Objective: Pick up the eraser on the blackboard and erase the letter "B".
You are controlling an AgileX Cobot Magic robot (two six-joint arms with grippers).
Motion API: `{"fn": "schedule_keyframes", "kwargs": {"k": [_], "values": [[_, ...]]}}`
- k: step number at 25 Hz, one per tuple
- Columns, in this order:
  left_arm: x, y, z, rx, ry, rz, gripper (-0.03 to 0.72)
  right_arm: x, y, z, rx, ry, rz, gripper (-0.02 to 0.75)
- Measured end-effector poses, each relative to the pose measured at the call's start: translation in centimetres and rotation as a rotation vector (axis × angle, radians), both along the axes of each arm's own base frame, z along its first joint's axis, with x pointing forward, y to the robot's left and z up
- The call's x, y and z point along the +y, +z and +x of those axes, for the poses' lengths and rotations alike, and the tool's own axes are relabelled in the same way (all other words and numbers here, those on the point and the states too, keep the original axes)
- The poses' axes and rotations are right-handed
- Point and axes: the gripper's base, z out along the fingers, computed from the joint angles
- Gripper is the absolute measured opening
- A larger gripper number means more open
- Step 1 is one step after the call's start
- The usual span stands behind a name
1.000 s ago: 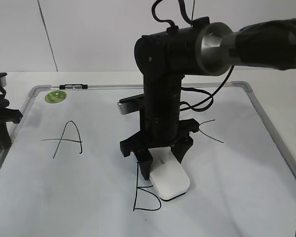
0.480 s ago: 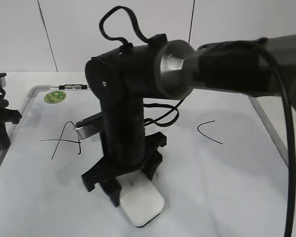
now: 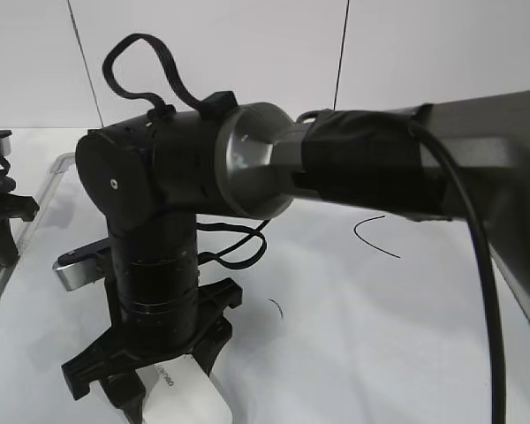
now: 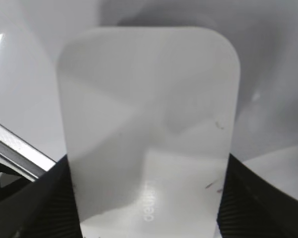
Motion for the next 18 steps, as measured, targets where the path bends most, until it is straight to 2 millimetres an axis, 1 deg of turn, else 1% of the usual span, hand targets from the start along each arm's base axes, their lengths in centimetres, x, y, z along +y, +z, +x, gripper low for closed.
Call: {"fn": "schedule_keyframes", "kwargs": {"k": [4,7,13,18], "values": [[0.0,0.0,0.0,0.0,0.0,0.0,0.018,-0.7,0.0,1.1,0.0,-0.036,-0.001,0.54],[0.0,0.0,0.0,0.0,0.001,-0.002,0.018,-2.1,0.0,3.0,-0.014,-0.084,-0.013,0.54],[0.0,0.0,0.0,0.0,0.0,0.0,0.017,-6.7,0.0,8.0,-0.093,-0.197,-0.079,0.54],[0.0,0.0,0.0,0.001,0.0,0.0,0.017,-10.7,0.0,11.3,-0.115,-0.3,-0.11,0.54]]}}
